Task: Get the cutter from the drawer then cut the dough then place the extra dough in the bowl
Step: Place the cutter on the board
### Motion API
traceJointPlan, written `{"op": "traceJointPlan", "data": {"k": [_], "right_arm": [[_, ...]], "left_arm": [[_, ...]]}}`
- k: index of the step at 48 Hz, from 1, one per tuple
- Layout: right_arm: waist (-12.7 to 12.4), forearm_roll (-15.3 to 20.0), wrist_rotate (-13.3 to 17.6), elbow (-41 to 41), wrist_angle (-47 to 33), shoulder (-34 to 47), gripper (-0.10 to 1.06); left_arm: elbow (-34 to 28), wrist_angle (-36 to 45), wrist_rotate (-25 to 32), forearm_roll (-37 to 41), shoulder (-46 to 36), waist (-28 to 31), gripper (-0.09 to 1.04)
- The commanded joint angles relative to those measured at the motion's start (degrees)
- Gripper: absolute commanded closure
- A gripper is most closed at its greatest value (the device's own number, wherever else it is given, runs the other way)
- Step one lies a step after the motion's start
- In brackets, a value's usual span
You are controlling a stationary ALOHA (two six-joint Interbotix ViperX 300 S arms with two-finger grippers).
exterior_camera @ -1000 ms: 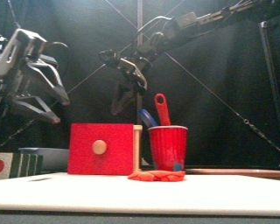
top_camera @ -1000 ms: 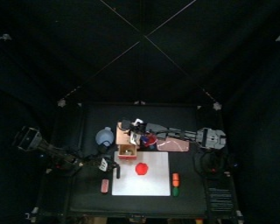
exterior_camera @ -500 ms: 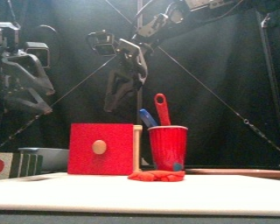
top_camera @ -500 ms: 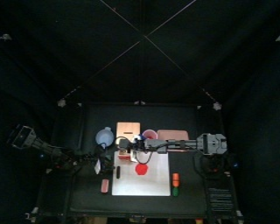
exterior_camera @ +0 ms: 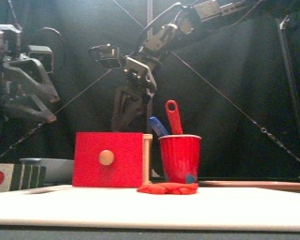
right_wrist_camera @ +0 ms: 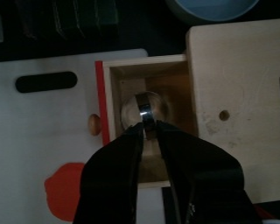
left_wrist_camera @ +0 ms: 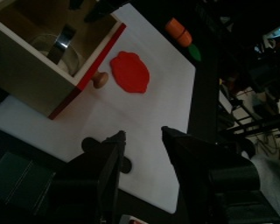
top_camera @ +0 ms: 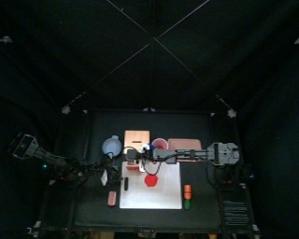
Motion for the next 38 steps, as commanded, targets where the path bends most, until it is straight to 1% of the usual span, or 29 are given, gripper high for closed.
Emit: {"op": "traceJointPlan", "data": {"k": [1, 13, 23, 30, 38], "right_arm": [[-0.35, -0.09, -0.18, -0.62, -0.35, -1.23, 0.34], [-0.26, -0.09, -0.44, -0.70, -0.53, -0.09, 0.31], [-0.44, -1.05, 0.00, -0.70, -0.79, 0.35, 0.23], [-0.53, -1.49, -0.18, -0.79, -1.14, 0.97, 0.22], [-0.53, -2.72, -0.18, -0.79, -1.23, 2.02, 0.25]], "left_arm": [[-0.62, -0.18, 0.09, 0.09, -0.18, 0.09, 0.17], [-0.53, -0.18, 0.09, 0.09, -0.18, 0.18, 0.17], [-0.53, -0.18, 0.09, 0.09, -0.18, 0.18, 0.17], [-0.53, -0.18, 0.09, 0.09, -0.18, 0.18, 0.17], [-0.53, -0.18, 0.09, 0.09, -0.09, 0.18, 0.17]]}}
